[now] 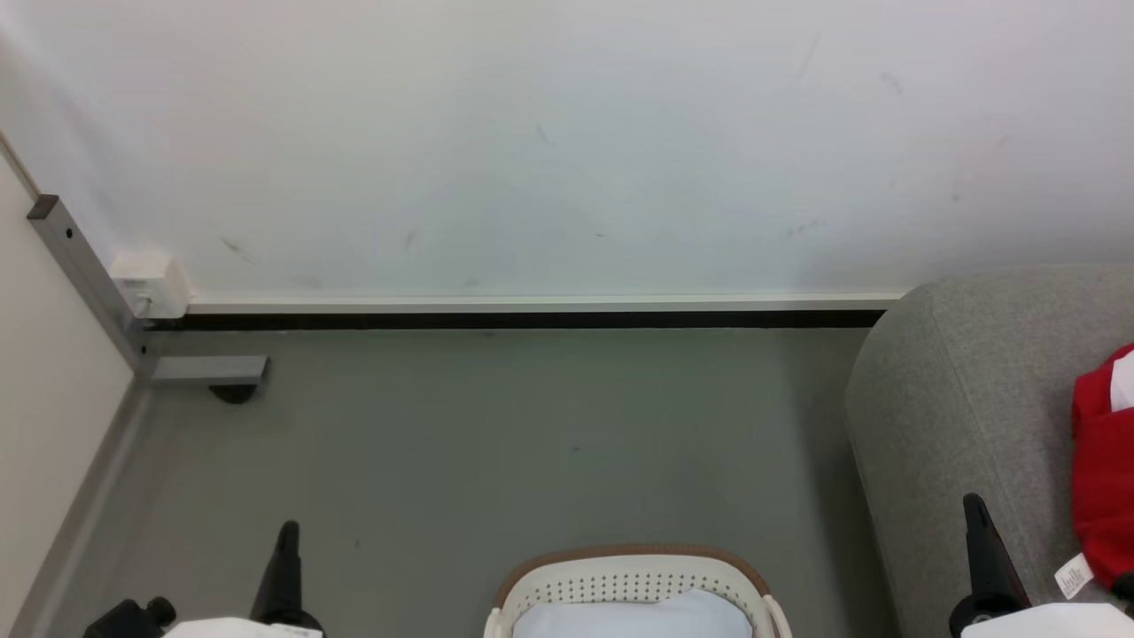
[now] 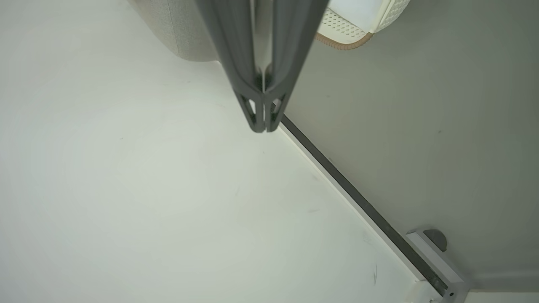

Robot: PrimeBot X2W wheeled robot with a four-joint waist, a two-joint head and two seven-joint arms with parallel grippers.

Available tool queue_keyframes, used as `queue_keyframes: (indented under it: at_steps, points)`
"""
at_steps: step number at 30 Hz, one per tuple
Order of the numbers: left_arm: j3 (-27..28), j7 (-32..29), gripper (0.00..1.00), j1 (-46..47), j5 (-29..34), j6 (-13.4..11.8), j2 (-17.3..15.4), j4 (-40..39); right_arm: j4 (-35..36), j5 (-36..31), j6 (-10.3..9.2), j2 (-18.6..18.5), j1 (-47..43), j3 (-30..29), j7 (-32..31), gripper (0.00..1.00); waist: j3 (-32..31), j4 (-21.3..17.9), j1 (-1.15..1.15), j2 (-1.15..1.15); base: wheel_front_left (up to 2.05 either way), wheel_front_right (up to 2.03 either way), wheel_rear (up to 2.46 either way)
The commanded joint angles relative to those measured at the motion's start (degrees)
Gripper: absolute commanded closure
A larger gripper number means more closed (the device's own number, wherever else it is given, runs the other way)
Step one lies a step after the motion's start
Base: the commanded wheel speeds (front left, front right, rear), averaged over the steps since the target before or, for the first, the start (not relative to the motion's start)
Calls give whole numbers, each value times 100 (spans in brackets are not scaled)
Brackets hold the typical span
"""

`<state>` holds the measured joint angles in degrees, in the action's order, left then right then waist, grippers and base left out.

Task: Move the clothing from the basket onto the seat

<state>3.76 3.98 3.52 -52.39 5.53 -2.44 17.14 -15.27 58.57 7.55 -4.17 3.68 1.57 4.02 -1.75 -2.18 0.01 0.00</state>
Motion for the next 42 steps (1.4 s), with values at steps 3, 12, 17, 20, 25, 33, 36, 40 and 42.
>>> queue_keyframes:
  at_steps: [3,12,17,20,25,33,36,40,42]
  points:
    - [56,-101,100,146,-407,42,-45,-101,81,335,-5,-16,182,-97,-94,100,10,12,0,0,0,0,0]
    - [87,-238,100,169,-929,65,-48,-133,90,775,-6,2,187,-196,-231,100,30,34,0,0,0,0,0]
    - [106,-316,100,180,-1231,79,-49,-152,95,1025,-6,14,199,-260,-307,100,42,48,0,0,0,0,0]
    - [118,-364,100,191,-1389,90,-51,-165,98,1183,-6,21,206,-297,-356,100,49,56,0,0,0,0,0]
    - [138,-447,100,204,-1677,106,-52,-183,105,1412,-7,32,220,-352,-435,100,62,70,0,0,0,0,0]
    - [167,-555,100,220,-2092,116,-55,-208,114,1772,-8,49,240,-438,-546,100,81,92,0,0,0,0,0]
    - [179,-593,100,228,-2261,126,-56,-219,117,1913,-8,55,247,-471,-586,100,89,101,0,0,0,0,0]
    - [192,-650,100,239,-2443,137,-57,-229,119,2066,-8,64,248,-510,-644,100,98,112,0,0,0,0,0]
    - [199,-675,100,244,-2544,143,-58,-234,121,2153,-8,68,247,-527,-664,100,103,118,0,0,0,0,0]
